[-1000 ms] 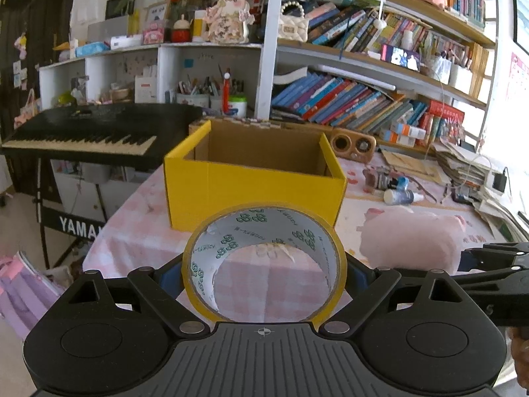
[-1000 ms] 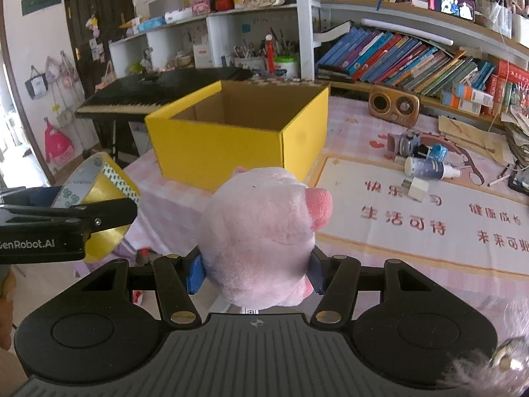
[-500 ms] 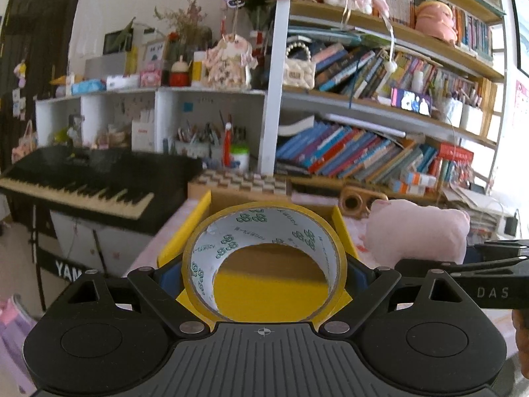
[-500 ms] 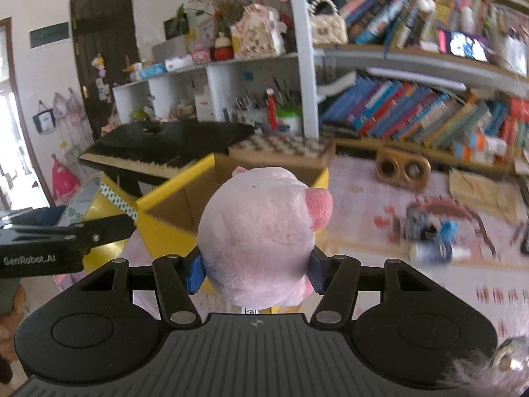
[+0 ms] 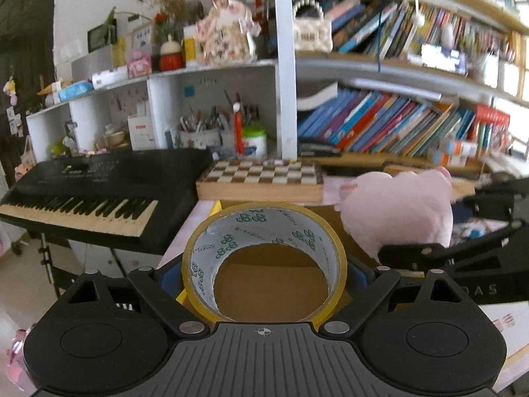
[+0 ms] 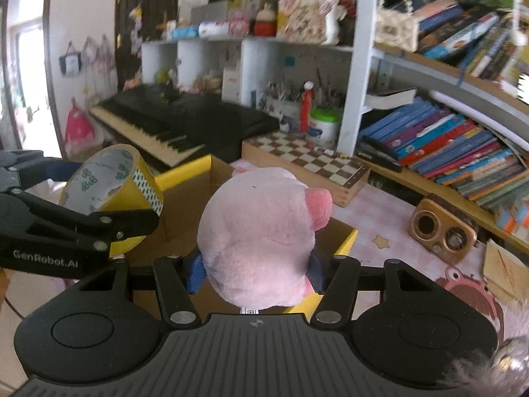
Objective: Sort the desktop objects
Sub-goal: 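Lower the tape roll and pig into the box and open both tools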
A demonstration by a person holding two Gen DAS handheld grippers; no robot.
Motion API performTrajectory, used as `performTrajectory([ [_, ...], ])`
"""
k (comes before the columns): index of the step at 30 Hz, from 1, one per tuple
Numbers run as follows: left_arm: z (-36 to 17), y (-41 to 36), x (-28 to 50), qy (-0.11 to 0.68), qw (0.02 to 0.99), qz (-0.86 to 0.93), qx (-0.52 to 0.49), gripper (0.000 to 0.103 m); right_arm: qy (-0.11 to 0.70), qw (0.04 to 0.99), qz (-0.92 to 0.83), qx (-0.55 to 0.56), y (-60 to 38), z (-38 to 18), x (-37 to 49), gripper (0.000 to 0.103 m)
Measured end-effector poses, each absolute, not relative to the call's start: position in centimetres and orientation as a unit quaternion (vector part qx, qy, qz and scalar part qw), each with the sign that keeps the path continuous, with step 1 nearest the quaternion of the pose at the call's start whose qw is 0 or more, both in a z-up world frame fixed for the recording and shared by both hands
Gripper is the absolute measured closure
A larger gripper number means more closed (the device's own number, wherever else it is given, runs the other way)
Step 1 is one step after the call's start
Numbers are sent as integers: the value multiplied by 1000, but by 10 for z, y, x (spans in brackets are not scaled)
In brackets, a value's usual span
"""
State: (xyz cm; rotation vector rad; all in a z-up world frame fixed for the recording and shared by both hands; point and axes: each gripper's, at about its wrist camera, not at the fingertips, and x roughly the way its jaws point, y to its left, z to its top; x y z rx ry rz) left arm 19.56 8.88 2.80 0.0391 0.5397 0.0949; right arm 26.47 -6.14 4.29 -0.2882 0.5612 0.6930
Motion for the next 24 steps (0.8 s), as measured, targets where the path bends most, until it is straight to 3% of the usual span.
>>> performTrajectory([
  [24,-31,89,260,412,910,19,49,10,347,789,386,-329,-9,-26,334,46],
])
